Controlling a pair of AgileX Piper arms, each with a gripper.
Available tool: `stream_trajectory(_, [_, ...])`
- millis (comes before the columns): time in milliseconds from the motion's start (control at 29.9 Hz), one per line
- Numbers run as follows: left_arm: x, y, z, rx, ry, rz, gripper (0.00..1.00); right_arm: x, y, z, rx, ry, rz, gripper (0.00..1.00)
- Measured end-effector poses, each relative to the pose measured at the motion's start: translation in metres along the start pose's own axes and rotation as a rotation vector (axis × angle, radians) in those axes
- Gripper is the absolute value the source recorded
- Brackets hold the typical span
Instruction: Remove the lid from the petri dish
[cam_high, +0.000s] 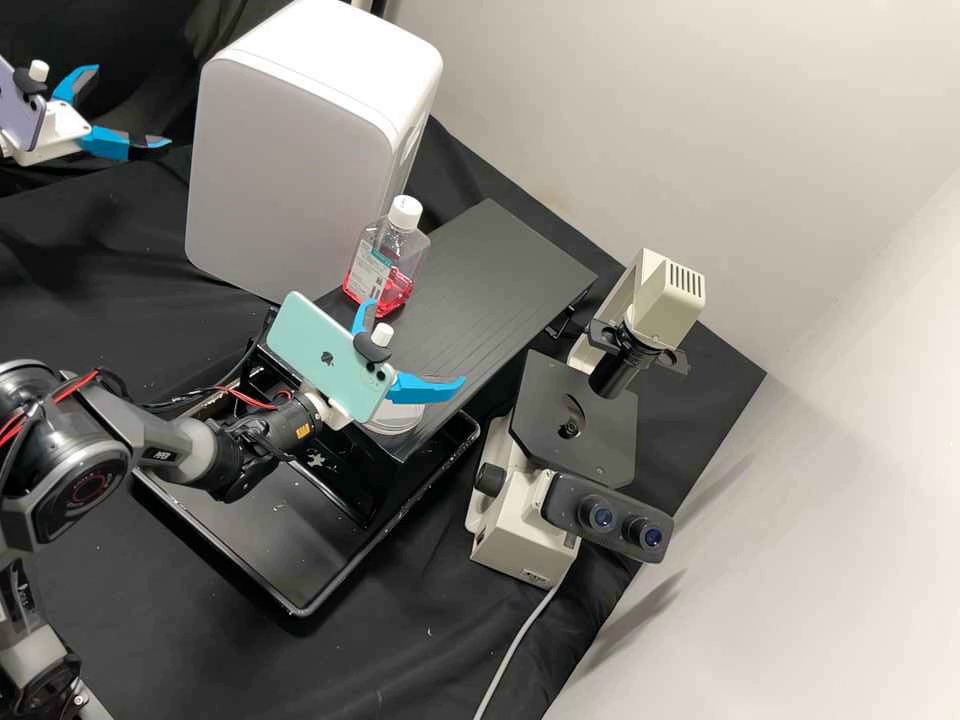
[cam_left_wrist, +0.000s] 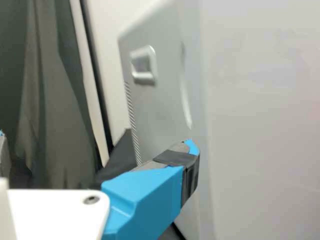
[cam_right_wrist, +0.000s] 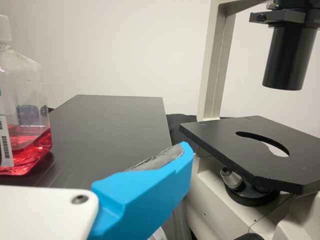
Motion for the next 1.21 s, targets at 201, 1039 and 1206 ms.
stream_trajectory(201, [-0.022,-0.0236,0.035,-0.014,-0.119,-0.089,1.0,0.0,0.0,0.0,0.0,0.0,0.0,1.0])
stream_trajectory(1039, [-0.113,-0.0605,0.1,-0.096,-0.55,-0.22,1.0,0.0,0.0,0.0,0.0,0.0,0.0,1.0])
stream_trajectory(1206, [-0.124,-0.0626,0.103,-0.091,-0.59,-0.239,1.0,0.0,0.0,0.0,0.0,0.0,0.0,1.0])
